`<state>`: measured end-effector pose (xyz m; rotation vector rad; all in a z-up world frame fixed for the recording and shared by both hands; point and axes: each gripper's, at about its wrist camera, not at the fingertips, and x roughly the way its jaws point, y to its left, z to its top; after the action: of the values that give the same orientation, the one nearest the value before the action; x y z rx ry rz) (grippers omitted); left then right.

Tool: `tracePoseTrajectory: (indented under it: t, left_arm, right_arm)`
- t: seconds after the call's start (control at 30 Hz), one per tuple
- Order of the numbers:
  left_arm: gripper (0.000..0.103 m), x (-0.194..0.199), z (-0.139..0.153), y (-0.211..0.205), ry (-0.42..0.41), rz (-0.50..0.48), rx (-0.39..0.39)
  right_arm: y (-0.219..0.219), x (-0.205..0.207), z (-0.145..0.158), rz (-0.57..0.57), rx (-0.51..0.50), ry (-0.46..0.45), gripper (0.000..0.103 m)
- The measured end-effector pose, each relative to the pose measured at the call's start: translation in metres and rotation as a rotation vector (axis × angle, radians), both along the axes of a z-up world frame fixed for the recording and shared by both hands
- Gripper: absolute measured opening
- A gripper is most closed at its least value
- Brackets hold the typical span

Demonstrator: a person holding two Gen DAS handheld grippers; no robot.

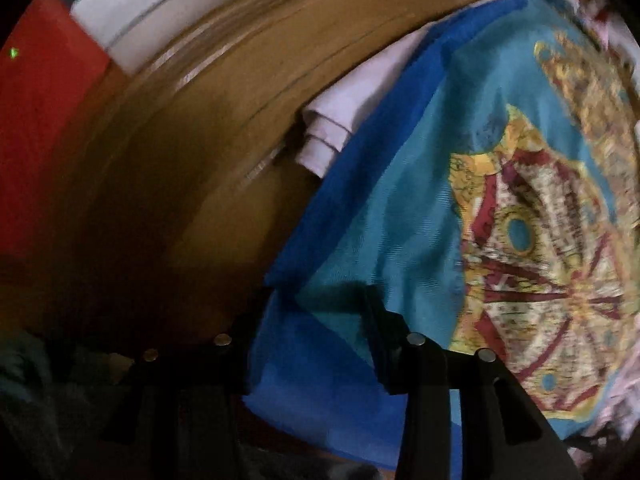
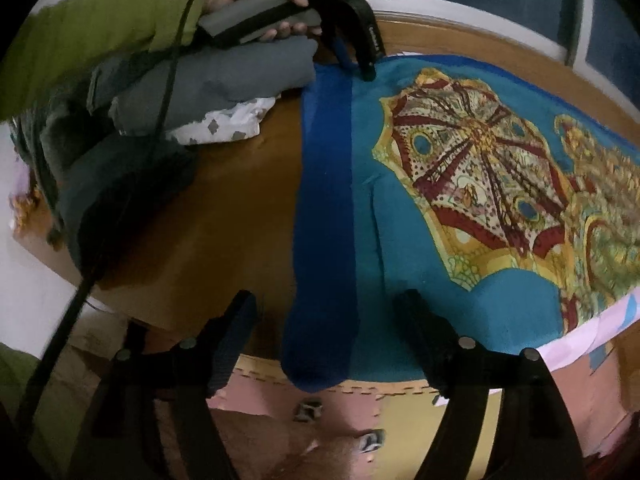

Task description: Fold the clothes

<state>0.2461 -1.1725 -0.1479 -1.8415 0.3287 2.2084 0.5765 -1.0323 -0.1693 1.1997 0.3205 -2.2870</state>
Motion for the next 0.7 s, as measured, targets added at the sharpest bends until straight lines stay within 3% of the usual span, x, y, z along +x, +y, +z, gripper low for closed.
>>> tracePoseTrajectory:
  t: [0.07, 0.1, 0.17, 0.2, 0.23, 0.33, 0.53, 0.7]
  left_arm:
    - [0.012, 0.002, 0.001, -0.002, -0.008, 0.006, 0.018]
    - [0.004, 0.004, 0.001, -0.001, -0.006, -0.008, 0.016]
    - [0.002, 0.007, 0.002, 0.002, 0.003, -0.023, 0.010]
    - [0.002, 0.008, 0.002, 0.003, 0.009, -0.027, 0.010]
    - [0.002, 0.008, 0.004, 0.001, 0.012, -0.013, 0.027]
    - [0.001, 0.007, 0.015, -0.008, 0.028, 0.049, 0.112]
    - [0.001, 0.013, 0.044, -0.016, 0.032, 0.110, 0.311]
    - [0.001, -0.001, 0.077, -0.013, 0.053, 0.145, 0.433]
  right_arm:
    - [-0.002, 0.000, -0.001, -0.009, 0.019, 0.017, 0.074]
    - [0.000, -0.001, 0.000, -0.023, 0.019, 0.023, 0.066]
    - [0.005, -0.005, 0.002, -0.060, 0.012, 0.025, 0.039]
    - [0.009, -0.010, 0.003, -0.083, 0.006, 0.017, 0.014]
    - [0.013, -0.014, 0.004, -0.105, 0.000, 0.010, 0.003]
    - [0.026, -0.021, 0.008, -0.151, -0.052, -0.018, 0.002]
    - [0.050, -0.023, 0.044, -0.134, -0.220, 0.003, 0.002]
    - [0.084, -0.043, 0.069, -0.157, -0.403, -0.020, 0.002]
